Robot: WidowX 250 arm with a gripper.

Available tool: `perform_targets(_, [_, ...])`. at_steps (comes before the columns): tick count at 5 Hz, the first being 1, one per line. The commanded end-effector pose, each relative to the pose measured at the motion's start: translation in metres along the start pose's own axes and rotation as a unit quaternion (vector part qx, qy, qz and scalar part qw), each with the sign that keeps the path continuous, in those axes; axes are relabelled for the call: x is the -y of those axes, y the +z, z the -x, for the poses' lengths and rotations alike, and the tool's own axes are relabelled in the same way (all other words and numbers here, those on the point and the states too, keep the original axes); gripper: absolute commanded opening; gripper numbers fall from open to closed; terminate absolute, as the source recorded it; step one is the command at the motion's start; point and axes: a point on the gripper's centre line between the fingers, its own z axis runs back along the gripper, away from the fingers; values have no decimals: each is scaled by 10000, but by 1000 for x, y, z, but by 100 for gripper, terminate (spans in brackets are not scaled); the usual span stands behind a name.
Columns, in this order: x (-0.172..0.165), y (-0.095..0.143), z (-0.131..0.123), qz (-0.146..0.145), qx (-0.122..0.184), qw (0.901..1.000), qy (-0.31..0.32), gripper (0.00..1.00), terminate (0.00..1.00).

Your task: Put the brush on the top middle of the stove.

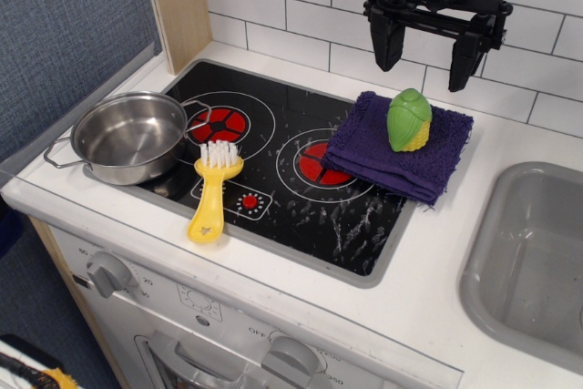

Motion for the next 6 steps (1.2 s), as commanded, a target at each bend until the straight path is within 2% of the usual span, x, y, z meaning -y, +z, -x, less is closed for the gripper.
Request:
perform_targets(1, [0, 0, 0, 0, 0, 10000, 0, 100, 0])
perform_targets(2, [-15, 8, 21, -136, 65, 9998, 102, 100, 0])
perform_targets(3, [-32, 25, 53, -316, 273, 9988, 246, 100, 0])
perform_targets(4, [-54, 39, 92, -549, 303, 9961, 619, 100, 0])
perform_targets(5, [-82, 11, 124, -508, -34, 9900, 1312, 100, 0])
perform_targets(6, [-105, -26, 142, -464, -372, 9812, 1838, 100, 0])
